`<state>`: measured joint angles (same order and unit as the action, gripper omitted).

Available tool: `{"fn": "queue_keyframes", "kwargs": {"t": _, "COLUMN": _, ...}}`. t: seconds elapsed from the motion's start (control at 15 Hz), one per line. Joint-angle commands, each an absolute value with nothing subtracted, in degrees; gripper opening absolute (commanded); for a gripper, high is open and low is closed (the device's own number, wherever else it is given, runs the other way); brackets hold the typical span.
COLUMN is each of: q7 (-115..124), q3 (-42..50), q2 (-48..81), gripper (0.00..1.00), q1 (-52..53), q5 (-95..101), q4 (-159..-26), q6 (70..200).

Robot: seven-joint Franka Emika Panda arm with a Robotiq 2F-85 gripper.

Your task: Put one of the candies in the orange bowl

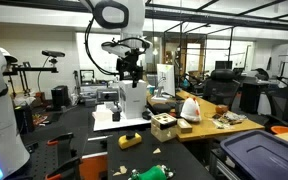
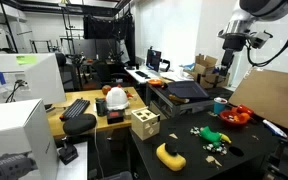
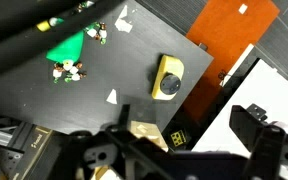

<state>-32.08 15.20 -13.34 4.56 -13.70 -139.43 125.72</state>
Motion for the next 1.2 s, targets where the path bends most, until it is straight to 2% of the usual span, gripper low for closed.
{"fn": "queue_keyframes", "kwargs": {"t": 0.0, "q7": -32.47, "q3": 13.11, "q2": -13.22, "gripper": 1.00, "q1": 2.42, "q5": -14.25, "q4": -139.33, "q6": 125.49}}
{"fn": "queue_keyframes", "kwargs": {"t": 0.8, "q7": -30.00, "q3": 9.85, "q2": -8.09, "gripper": 1.00, "q1": 1.95, "q5": -13.89, "q4": -138.40, "q6": 129.09}}
{"fn": "queue_keyframes", "kwargs": {"t": 1.13, "q7": -22.51, "q3": 6.69, "q2": -2.28, "gripper": 1.00, "q1": 0.95, "q5": -11.61, "q4": -138.74, "q6": 140.01}}
